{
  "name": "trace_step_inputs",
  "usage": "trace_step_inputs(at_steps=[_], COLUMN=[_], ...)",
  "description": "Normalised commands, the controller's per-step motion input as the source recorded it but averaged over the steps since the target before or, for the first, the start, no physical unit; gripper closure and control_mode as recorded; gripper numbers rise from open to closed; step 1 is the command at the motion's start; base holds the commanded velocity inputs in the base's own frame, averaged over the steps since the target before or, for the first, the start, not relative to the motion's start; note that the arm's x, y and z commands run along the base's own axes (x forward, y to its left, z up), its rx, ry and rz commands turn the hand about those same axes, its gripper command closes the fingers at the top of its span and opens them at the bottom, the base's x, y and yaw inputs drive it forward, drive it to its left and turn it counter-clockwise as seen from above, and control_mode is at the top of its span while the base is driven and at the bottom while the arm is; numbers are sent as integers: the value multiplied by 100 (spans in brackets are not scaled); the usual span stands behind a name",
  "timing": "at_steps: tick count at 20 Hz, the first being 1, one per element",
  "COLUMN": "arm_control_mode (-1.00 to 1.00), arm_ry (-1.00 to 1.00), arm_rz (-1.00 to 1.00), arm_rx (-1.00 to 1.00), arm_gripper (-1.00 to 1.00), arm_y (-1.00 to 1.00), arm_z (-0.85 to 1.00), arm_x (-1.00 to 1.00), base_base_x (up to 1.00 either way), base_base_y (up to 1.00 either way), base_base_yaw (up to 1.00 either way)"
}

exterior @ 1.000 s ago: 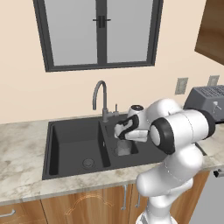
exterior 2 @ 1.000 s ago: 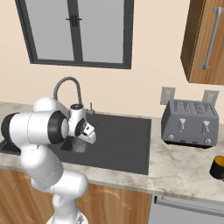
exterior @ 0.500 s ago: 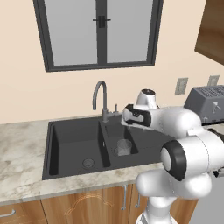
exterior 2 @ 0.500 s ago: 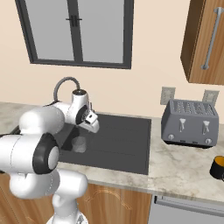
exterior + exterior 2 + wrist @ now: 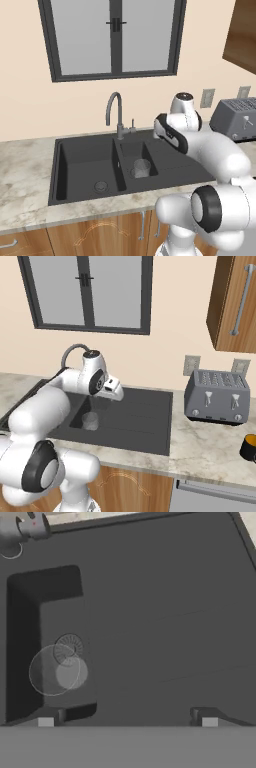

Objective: Move any existing items from the left basin to the right basin for drying. Then move the mug from the counter to the left basin of the sink for washing.

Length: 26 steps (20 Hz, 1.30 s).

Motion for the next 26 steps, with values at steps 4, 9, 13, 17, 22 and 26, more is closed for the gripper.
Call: trace_step_inputs(at_steps=[4,9,13,17,22,26], arm_control_mode=[-100,-100,-100,-100,-100,-100], arm_ry=[-6,-5,-4,0,3,1], arm_rz=[6,5,1,0,0,-6], arm_rx=[-11,-3,-1,-4,-14,-9], arm_gripper=[-100,-100,-100,-100,-100,-100], arm_y=[-49,-39,-46,-48,-68,-46], arm_z=[14,0,14,17,9,1], arm_x=[-18,-5,-7,-2,-7,-22], base_base_x=[0,0,0,0,0,0], base_base_y=[0,0,0,0,0,0], base_base_yaw=[0,0,0,0,0,0])
